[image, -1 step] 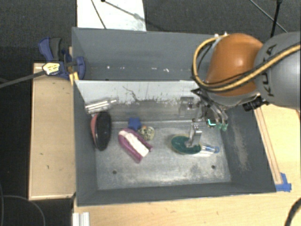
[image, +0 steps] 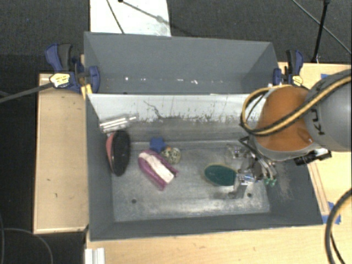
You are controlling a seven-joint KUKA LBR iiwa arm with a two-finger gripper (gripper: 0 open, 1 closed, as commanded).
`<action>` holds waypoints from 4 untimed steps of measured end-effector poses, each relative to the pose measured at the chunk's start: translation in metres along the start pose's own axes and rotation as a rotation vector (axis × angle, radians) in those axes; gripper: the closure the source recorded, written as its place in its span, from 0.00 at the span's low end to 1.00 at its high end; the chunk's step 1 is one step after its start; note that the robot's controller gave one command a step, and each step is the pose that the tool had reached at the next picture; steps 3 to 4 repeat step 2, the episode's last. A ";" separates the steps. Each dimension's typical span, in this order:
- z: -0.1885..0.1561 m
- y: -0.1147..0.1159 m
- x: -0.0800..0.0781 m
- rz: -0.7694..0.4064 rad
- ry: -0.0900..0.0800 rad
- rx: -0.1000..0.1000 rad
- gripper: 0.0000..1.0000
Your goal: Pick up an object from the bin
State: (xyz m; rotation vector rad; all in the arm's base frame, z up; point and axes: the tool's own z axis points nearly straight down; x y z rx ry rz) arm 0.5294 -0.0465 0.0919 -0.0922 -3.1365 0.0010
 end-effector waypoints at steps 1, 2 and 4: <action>-0.007 0.003 -0.005 -0.004 -0.015 -0.001 1.00; -0.145 0.004 0.012 -0.030 -0.013 0.000 1.00; -0.145 0.004 0.012 -0.030 -0.013 0.000 1.00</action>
Offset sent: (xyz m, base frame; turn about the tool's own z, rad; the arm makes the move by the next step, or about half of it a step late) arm 0.0000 0.0000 0.0000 0.0000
